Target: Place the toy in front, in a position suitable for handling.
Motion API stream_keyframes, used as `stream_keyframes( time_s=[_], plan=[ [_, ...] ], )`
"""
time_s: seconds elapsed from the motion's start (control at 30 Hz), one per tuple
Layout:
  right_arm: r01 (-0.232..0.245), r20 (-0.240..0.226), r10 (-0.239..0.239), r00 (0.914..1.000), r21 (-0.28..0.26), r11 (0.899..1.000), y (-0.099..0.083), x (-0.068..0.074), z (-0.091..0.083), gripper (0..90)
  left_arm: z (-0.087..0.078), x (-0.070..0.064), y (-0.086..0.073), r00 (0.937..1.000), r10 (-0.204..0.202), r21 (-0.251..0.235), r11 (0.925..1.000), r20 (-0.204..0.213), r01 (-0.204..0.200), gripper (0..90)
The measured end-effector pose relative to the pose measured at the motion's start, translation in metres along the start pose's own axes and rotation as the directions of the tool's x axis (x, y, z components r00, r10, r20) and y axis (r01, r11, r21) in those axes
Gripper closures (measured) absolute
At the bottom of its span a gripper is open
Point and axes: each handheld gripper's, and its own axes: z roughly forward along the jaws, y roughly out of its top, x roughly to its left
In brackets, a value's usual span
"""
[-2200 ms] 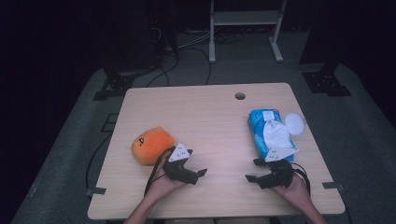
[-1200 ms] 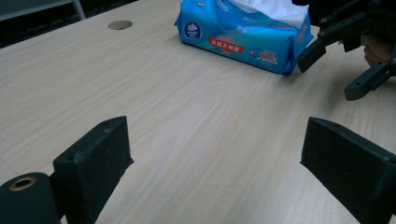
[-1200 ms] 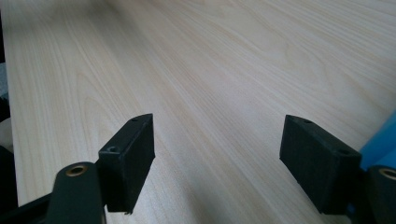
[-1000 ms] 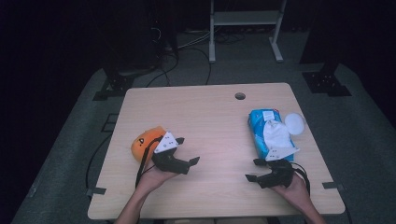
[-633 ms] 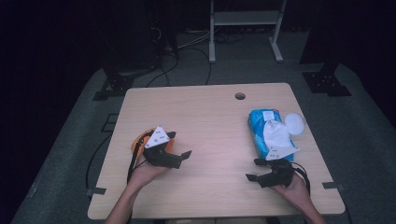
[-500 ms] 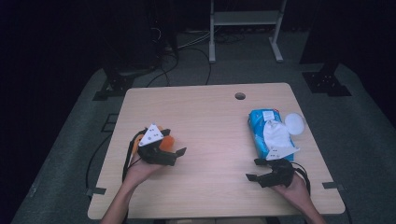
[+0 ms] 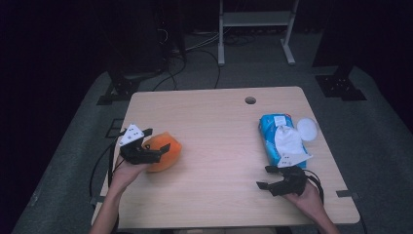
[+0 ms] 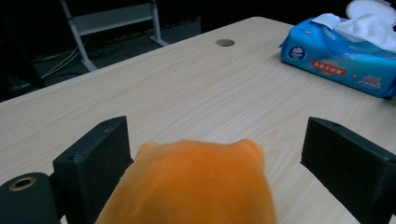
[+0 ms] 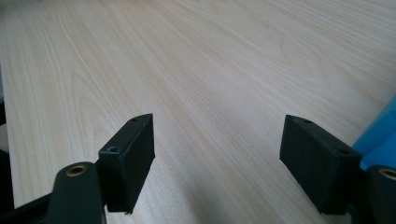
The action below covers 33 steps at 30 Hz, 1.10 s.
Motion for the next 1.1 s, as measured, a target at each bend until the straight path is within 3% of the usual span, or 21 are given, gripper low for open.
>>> stream_keyframes(
  time_s=[0.17,0.43,0.57,0.7,0.73,0.83,0.9,1.1],
  plan=[
    [0.003,-0.002,-0.003,1.0000,0.004,1.000,0.000,0.001,0.001,25.2,-0.005,0.016,-0.009,0.9988,-0.048,-0.001,0.9988,0.009,0.048,7.5],
    [0.016,-0.004,-0.016,0.9999,0.010,1.000,0.001,0.003,0.001,25.2,-0.003,0.031,-0.023,0.9957,-0.090,0.016,0.9959,0.022,0.089,7.7],
    [0.022,-0.005,-0.021,0.9998,0.014,1.000,0.001,0.004,0.002,25.2,0.000,0.038,-0.035,0.9915,-0.129,0.055,0.9903,0.019,0.128,7.8],
    [0.023,-0.007,-0.023,0.9997,0.020,1.000,0.000,0.005,0.003,25.2,0.003,0.039,-0.042,0.9852,-0.166,0.063,0.9845,0.041,0.164,7.9],
    [0.023,-0.008,-0.023,0.9997,0.022,0.999,0.000,0.005,0.003,25.2,0.008,0.038,-0.048,0.9802,-0.185,0.099,0.9791,0.072,0.177,7.8],
    [0.027,-0.008,-0.027,0.9996,0.023,0.999,0.001,0.005,0.003,25.2,0.012,0.035,-0.052,0.9775,-0.197,0.098,0.9771,0.077,0.189,7.9],
    [0.032,-0.007,-0.032,0.9995,0.027,0.999,0.001,0.006,0.004,25.2,0.014,0.032,-0.054,0.9826,-0.167,0.102,0.9820,0.080,0.159,9.6],
    [0.044,-0.006,-0.044,0.9990,0.037,0.998,0.001,0.008,0.004,25.2,0.010,0.027,-0.058,0.9882,-0.126,0.105,0.9876,0.087,0.116,25.0]
  ],
)
